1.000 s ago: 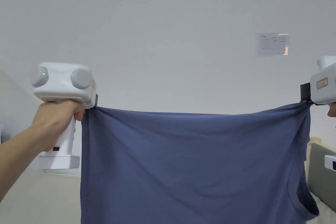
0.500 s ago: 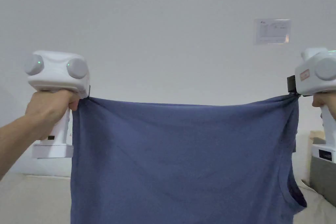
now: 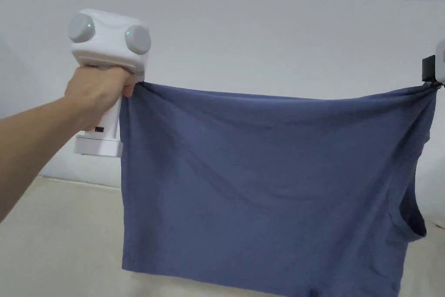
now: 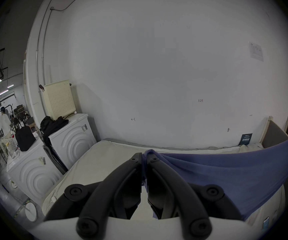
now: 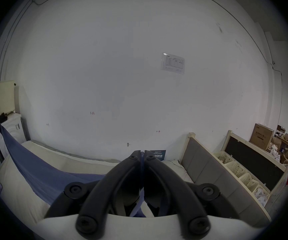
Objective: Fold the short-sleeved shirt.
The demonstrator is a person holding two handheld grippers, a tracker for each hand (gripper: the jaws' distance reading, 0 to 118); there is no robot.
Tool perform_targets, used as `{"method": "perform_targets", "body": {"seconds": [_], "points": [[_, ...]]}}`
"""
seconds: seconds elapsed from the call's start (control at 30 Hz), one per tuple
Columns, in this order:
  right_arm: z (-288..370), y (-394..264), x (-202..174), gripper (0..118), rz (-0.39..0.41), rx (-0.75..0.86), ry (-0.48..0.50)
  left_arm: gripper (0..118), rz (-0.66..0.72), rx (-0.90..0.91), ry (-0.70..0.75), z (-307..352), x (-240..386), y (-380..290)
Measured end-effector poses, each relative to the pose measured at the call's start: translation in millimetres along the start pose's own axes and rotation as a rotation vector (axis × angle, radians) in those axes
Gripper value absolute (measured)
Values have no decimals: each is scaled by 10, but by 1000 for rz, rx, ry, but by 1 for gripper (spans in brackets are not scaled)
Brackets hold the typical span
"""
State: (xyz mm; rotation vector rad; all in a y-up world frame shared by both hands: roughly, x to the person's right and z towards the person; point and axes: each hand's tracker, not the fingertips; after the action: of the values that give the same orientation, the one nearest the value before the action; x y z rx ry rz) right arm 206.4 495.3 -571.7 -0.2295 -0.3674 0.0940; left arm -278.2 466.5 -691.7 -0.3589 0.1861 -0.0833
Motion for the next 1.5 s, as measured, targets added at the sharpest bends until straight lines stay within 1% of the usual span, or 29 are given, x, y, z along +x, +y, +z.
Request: {"method": "perform_targets", "body": {"seconds": [0.07, 0.1, 0.17, 0.27, 0.3, 0.33, 0.37, 0.4, 0.43, 0.47, 0.5, 0.53, 0.57, 0.6, 0.63, 0.67, 0.7, 0.73, 0.77, 0.8, 0.83, 0.9, 0.97, 1.07, 1.17, 1.23, 1.3, 1.4, 1.5], "points": [[-226, -67, -89, 4, 25, -5, -6, 3, 3, -1, 4, -152, 36, -95], [-330, -101, -132, 4, 53, -29, -18, 3, -10, -11, 13, -238, 54, -159], [-411, -231, -184, 4, 59, -30, -6, 3, -22, -33, 23, -355, 62, -307], [-487, -511, -213, 4, 51, -67, 10, 3, -41, -75, -4, -440, 40, -648], [-468, -675, -201, 4, 21, -82, 27, 3, -39, -87, -11, -433, 20, -802], [-400, -824, -199, 4, 14, -105, 40, 3, -39, -106, -18, -419, 10, -942], [-346, -996, -191, 4, -11, -125, 61, 3, -50, -124, -44, -385, -5, -1123], [-263, -1173, -179, 4, -4, -160, 80, 3, -55, -134, -58, -351, -15, -1304], [-190, -1341, -165, 4, -5, -170, 102, 3, -98, -162, -64, -310, -17, -1474], [-23, -1550, -176, 4, 16, -188, 96, 3, -126, -168, -65, -252, -31, -1680], [110, -1765, -174, 4, 8, -200, 100, 3, -135, -180, -54, -191, -39, -1883], [186, -1938, -170, 4, 25, -247, 115, 3, -159, -206, -65, -143, -57, -2037], [296, -2150, -150, 4, 13, -260, 125, 3, -138, -222, -72, -42, -105, -2260], [436, -2344, -159, 4, -4, -295, 111, 3, -132, -248, -82, 33, -146, -2445], [570, -2541, -143, 4, 3, -304, 126, 3, -145, -284, -90, 116, -194, -2650], [700, -2742, -125, 4, -20, -326, 121, 3, -135, -309, -96, 206, -255, -2853], [817, -2899, -108, 4, -21, -365, 127, 3, -156, -351, -114, 289, -321, -3013], [957, -3071, -75, 4, -64, -379, 147, 3, -127, -364, -112, 390, -400, -3210], [1082, -3232, -58, 4, -64, -420, 140, 3, -156, -400, -113, 477, -456, -3377], [1199, -3366, -31, 4, -72, -421, 146, 3, -137, -403, -110, 559, -515, -3512], [1326, -3513, -3, 4, -98, -443, 136, 3, -117, -434, -114, 566, -609, -3660], [1532, -3757, 63, 4, -144, -487, 146, 3, -63, -477, -117, 691, -723, -3899], [1772, -3989, 89, 4, -143, -519, 155, 3, -49, -496, -116, 854, -813, -4130], [1977, -4278, 183, 4, -161, -550, 167, 3, -65, -539, -120, 1100, -946, -4426], [2216, -4485, 262, 4, -175, -568, 171, 3, -30, -563, -131, 1367, -1085, -4635], [2349, -4570, 312, 4, -172, -569, 170, 3, -13, -568, -134, 1535, -1167, -4740], [2530, -4608, 337, 4, -189, -571, 170, 3, -17, -566, -134, 1683, -1221, -4828], [2689, -4678, 402, 4, -191, -570, 172, 3, -31, -573, -142, 1883, -1292, -4943], [2831, -4770, 467, 4, -179, -582, 180, 3, -42, -570, -150, 2054, -1364, -5042]]}}
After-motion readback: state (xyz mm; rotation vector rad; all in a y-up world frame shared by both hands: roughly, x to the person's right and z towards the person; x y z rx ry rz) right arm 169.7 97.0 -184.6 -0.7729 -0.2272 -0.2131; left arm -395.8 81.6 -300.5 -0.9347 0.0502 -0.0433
